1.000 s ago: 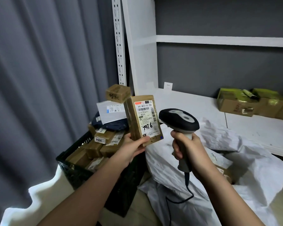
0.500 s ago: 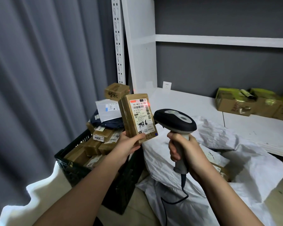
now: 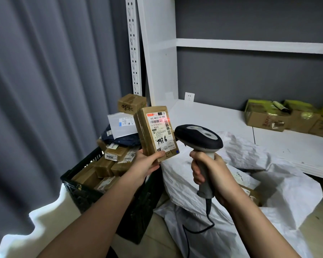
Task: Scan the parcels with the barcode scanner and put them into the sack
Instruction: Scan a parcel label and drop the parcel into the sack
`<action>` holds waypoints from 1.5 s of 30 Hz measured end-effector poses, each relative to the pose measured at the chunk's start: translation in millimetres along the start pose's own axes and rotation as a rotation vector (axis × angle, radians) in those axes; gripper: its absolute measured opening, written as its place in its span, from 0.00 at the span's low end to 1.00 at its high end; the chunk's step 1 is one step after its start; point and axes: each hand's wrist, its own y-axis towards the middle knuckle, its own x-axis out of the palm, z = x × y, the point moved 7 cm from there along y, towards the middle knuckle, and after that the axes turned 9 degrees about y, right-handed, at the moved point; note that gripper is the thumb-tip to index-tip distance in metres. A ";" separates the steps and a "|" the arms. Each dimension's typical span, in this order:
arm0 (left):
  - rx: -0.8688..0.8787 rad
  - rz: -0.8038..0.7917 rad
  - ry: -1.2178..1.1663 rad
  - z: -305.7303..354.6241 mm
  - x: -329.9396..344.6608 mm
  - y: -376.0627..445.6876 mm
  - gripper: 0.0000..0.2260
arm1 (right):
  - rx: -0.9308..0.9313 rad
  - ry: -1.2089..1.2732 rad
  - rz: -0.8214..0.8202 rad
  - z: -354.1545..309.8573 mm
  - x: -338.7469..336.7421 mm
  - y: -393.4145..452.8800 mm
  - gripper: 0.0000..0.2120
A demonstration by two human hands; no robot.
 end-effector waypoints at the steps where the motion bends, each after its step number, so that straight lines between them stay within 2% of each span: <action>1: 0.001 0.001 0.001 0.1 -0.3 0.1 0.23 | 0.000 0.002 0.000 0.0 -0.1 -0.2 0.11; 10: 0.001 -0.005 0.040 -0.2 -1.5 1.8 0.21 | -0.010 -0.010 -0.002 0.3 -0.4 1.0 0.10; 14: 0.005 -0.012 0.083 0.1 1.5 1.1 0.18 | -0.015 -0.011 0.025 0.0 -9.7 1.0 0.04; 16: 0.016 -0.007 0.156 1.9 6.0 0.7 0.18 | -0.019 0.004 0.059 -2.5 -21.2 1.5 0.05; 21: 0.222 0.075 0.518 15.8 32.5 -8.1 0.31 | -0.058 0.071 0.257 -27.3 -78.3 -6.9 0.06; 25: 0.325 0.053 0.830 22.8 80.7 -1.0 0.33 | -0.096 0.017 0.415 -51.0 -131.4 -20.9 0.06; 29: 0.354 0.001 1.196 19.9 146.0 21.6 0.34 | -0.085 -0.005 0.446 -58.2 -161.1 -28.7 0.07; 35: 0.323 -0.030 1.456 -18.5 232.7 55.1 0.35 | -0.097 0.060 0.472 -59.7 -178.2 -21.6 0.08; 38: 0.280 -0.056 1.509 -44.3 258.1 68.0 0.37 | -0.099 0.110 0.471 -59.5 -180.5 -15.8 0.07; 42: 0.170 -0.389 1.417 -78.5 285.3 76.7 0.39 | -0.069 0.105 0.472 -52.1 -182.6 -10.9 0.09; 43: 0.159 -0.427 1.372 -80.3 285.1 78.3 0.39 | -0.061 0.099 0.470 -50.1 -181.3 -10.0 0.09; 45: 0.171 -0.381 1.261 -69.4 270.3 81.1 0.40 | -0.048 0.091 0.457 -46.9 -175.5 -6.6 0.10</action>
